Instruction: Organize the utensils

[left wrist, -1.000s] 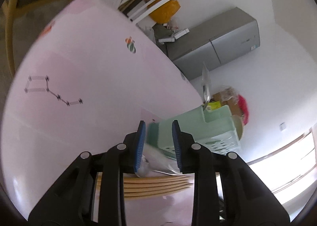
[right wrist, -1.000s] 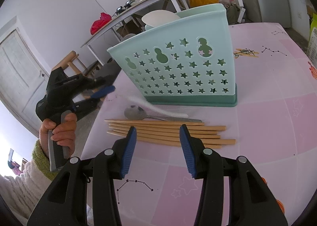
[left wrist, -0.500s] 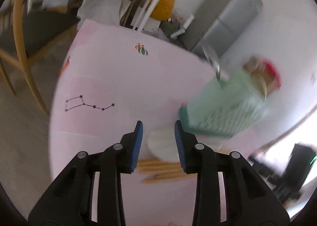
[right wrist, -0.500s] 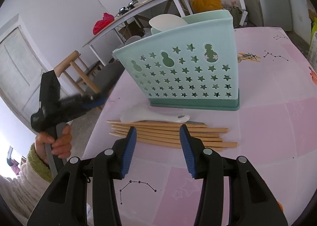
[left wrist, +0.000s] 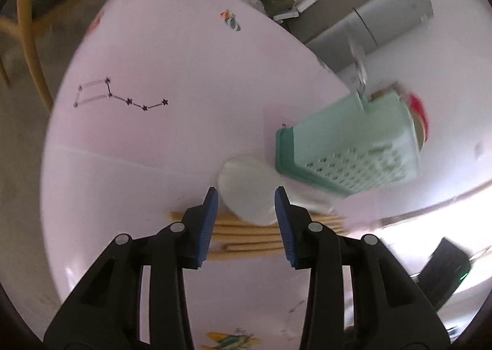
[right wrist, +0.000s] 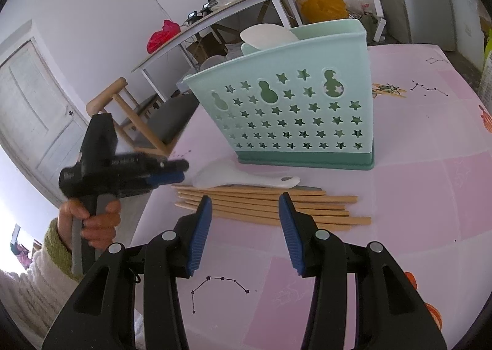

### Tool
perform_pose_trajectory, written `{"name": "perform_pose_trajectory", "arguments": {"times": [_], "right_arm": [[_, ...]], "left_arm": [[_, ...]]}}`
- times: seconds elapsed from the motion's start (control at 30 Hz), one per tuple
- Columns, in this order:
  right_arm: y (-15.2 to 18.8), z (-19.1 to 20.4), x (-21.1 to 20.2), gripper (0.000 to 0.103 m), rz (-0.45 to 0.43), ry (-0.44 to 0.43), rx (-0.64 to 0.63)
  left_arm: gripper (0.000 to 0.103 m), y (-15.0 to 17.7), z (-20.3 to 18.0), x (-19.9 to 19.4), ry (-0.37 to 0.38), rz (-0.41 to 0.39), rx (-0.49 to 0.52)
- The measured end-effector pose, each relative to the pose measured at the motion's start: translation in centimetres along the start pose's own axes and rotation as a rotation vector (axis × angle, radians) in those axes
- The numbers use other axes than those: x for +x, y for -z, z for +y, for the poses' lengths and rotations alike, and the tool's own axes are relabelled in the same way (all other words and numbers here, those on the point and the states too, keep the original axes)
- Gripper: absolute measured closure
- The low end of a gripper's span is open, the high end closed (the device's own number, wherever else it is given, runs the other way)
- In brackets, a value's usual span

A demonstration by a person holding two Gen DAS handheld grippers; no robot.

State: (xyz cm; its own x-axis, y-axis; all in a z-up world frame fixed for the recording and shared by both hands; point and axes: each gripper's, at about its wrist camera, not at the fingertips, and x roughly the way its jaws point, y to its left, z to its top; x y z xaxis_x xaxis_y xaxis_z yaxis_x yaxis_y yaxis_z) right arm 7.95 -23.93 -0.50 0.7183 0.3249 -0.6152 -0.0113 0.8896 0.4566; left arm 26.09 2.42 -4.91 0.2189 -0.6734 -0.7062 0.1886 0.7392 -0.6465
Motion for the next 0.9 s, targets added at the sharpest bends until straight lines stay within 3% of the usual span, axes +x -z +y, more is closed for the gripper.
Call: {"name": "perform_pose_trajectory", "arguments": {"times": [0.17,0.43,0.67,0.9], "right_arm": [[0.2,-0.2,-0.1,0.059,0.000,0.001,0.005],[0.3,-0.5,-0.1,0.059,0.001,-0.003,0.012],[0.3,-0.8,-0.3,0.059,-0.003,0.003,0.020],[0.5,-1.0,-0.1,0.059,0.001,-0.002,0.027]], "left_arm": [[0.067,-0.8,1.4,1.2,0.021,0.090,-0.104],[0.067,-0.4,3.1,1.3,0.099,0.123,-0.241],[0.069,0.5,2.7,0.6,0.191,0.068,-0.283],[0.082,0.5,2.0,0.8,0.266,0.018,-0.299]]}}
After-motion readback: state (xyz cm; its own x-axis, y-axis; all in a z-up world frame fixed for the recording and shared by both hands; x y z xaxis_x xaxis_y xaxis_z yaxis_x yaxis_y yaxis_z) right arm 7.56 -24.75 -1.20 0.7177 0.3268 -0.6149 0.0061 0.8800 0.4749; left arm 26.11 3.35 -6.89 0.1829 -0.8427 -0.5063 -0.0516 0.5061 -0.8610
